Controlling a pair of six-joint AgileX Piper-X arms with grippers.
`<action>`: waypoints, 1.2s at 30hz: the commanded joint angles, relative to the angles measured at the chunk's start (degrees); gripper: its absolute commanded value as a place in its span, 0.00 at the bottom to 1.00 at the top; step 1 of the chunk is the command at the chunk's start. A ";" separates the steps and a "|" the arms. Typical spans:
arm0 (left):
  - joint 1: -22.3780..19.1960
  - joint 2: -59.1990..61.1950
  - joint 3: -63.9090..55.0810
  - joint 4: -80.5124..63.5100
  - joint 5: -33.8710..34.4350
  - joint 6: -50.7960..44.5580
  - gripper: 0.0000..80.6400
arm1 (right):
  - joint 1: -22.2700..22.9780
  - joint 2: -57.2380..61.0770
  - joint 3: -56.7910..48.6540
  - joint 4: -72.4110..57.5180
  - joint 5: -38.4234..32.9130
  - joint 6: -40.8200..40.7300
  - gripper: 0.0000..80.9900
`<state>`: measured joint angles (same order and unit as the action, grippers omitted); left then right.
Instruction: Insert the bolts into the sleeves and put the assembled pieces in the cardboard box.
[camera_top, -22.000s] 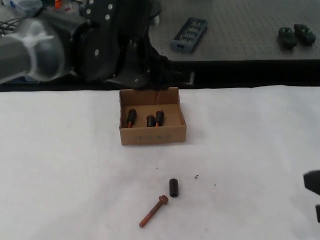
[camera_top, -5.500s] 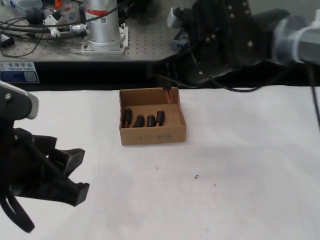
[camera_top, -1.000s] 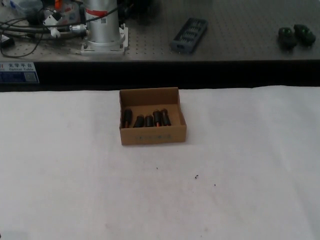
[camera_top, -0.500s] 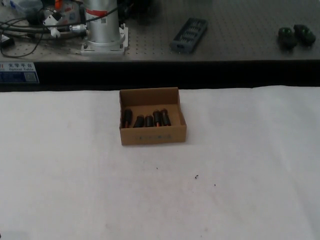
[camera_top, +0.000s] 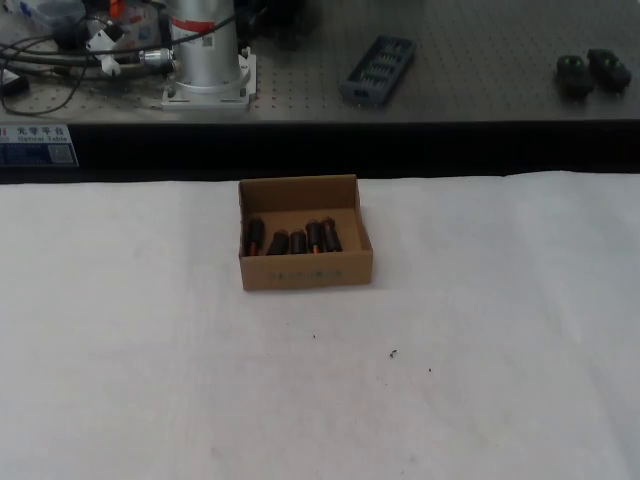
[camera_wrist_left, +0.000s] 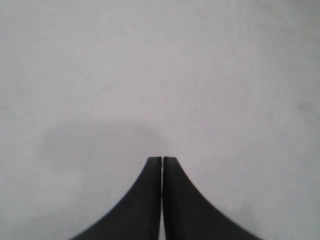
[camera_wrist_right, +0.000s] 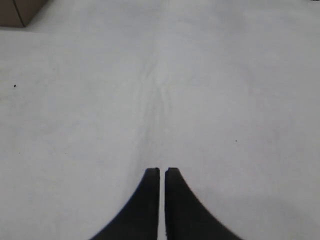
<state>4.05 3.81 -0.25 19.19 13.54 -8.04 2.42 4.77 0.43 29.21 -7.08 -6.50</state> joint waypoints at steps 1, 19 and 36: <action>0.01 -3.81 0.25 14.50 0.05 -0.77 0.00 | -0.41 -0.54 -0.43 -0.88 -0.77 -0.45 0.05; -0.08 -3.81 0.25 16.68 0.46 -2.27 0.00 | -0.41 -0.40 -0.43 -0.87 -0.77 -0.45 0.05; -0.08 -3.81 0.25 16.68 0.46 -2.27 0.00 | -0.41 -0.40 -0.43 -0.87 -0.77 -0.45 0.05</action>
<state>4.05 0.07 -2.16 27.55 13.47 -9.58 2.42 4.77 0.43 28.93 -7.08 -6.47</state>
